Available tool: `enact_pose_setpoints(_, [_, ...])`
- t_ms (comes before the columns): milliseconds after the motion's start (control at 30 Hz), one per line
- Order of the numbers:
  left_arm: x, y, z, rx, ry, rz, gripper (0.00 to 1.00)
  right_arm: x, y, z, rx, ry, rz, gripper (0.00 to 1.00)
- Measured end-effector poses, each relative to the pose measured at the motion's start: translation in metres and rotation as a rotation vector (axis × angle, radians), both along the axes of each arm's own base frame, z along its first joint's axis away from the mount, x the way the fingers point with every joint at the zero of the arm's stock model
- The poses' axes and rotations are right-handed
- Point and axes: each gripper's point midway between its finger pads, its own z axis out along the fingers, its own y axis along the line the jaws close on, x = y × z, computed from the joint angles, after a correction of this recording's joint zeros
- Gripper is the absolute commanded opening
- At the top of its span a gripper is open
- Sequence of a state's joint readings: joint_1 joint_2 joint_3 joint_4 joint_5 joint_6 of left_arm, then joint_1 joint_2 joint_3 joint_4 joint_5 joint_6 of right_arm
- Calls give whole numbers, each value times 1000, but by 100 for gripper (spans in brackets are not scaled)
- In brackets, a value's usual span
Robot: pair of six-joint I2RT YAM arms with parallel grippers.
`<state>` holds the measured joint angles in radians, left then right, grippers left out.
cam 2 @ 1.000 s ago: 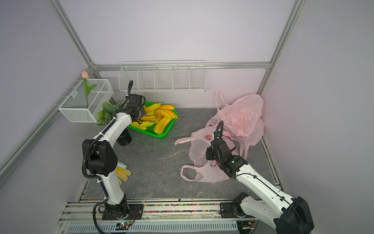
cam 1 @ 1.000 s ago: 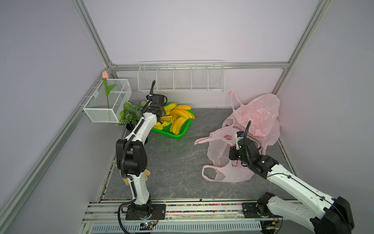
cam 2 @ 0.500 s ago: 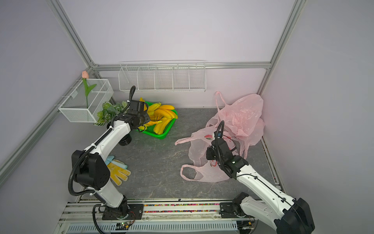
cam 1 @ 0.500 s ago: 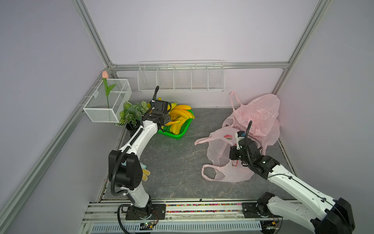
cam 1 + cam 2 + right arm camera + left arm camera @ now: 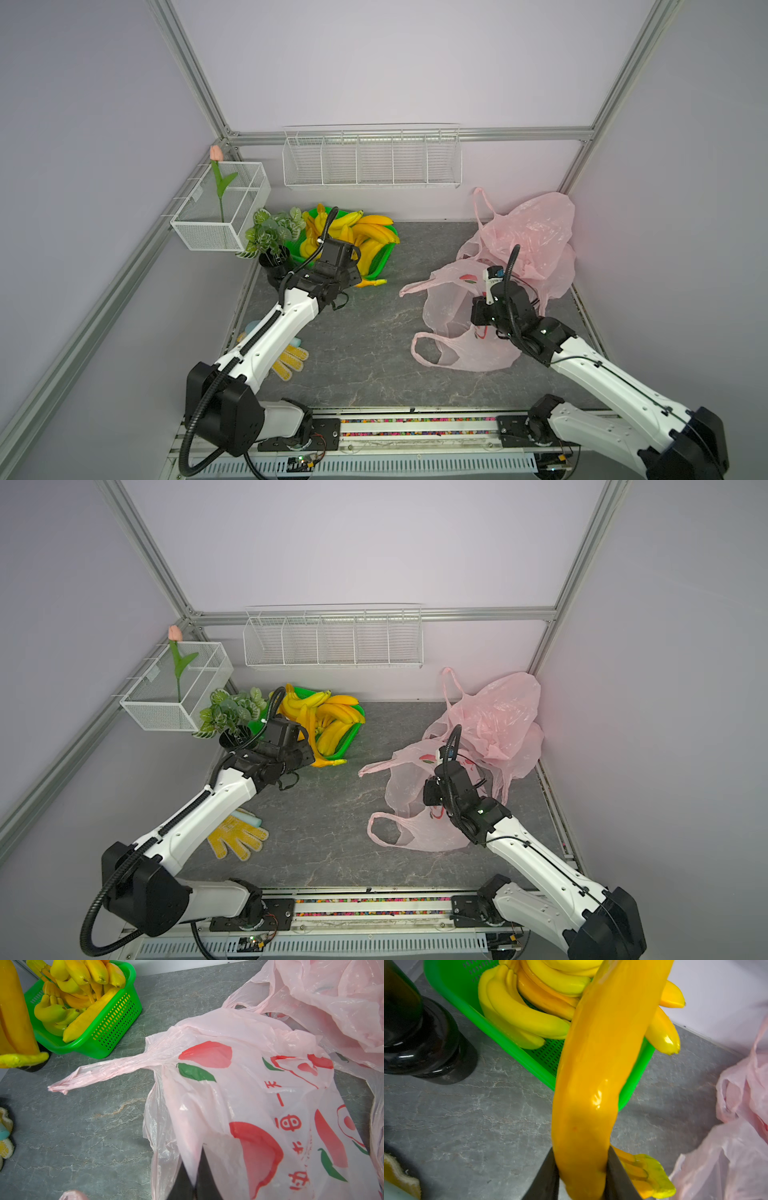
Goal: Place the banana into a plastic bag & tie a knot
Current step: Pick up the banana from the basket, then place the banana into the plastic bag.
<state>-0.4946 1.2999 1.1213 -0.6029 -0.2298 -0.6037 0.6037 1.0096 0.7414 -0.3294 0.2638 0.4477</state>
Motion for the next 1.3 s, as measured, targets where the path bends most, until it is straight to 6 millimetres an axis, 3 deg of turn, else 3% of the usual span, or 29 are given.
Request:
enact_pose_setpoints(233, [-52, -36, 1, 22, -76, -224, 13, 2, 5, 4, -11, 2, 26, 6])
enact_pose_setpoints(567, [-109, -96, -6, 74, -177, -563, 11, 11, 13, 19, -23, -13, 55, 6])
enact_pose_setpoints(833, [-127, -117, -5, 107, -236, -706, 11, 15, 16, 14, -52, 7, 65, 7])
enact_pose_setpoints(1000, [-135, -130, -12, 115, -232, -790, 11, 21, 20, 23, -48, -11, 72, 6])
enact_pose_setpoints(1300, [-132, -149, -75, 218, -69, -872, 11, 17, 28, 36, -3, -42, 117, 7])
